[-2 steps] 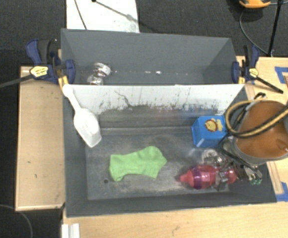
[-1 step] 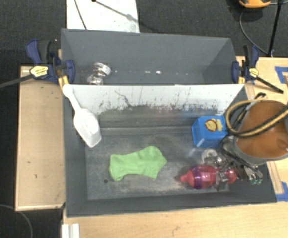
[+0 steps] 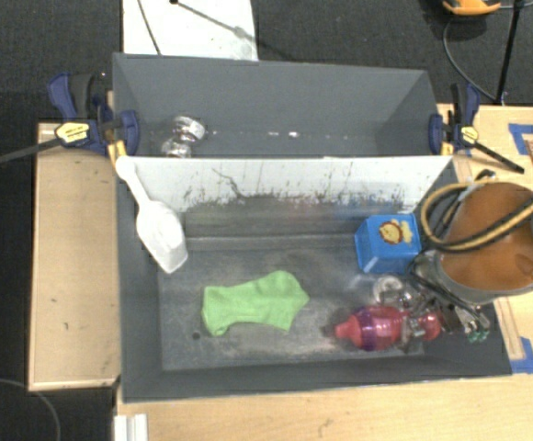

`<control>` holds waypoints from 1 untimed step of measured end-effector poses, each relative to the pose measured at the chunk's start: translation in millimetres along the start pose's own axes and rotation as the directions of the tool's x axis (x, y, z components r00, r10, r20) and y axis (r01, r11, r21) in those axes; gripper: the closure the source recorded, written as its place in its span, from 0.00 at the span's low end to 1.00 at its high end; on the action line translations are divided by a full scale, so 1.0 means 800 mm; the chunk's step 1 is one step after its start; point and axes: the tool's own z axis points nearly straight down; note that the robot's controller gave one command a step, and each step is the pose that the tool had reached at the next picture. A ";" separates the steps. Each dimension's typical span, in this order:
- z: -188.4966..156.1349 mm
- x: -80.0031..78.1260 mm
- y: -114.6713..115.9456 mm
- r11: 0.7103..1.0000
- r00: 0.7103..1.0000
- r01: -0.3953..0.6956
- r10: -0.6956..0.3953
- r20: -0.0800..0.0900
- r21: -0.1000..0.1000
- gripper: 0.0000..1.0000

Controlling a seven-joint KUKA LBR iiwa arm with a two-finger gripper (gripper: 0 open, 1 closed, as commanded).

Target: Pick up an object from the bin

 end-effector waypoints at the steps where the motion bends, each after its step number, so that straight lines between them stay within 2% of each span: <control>1: -0.025 0.001 0.001 1.000 1.000 0.000 0.000 -0.004 -0.002 1.00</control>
Offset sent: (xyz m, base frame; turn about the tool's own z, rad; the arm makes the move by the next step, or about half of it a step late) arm 0.0000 0.0000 0.0420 0.0000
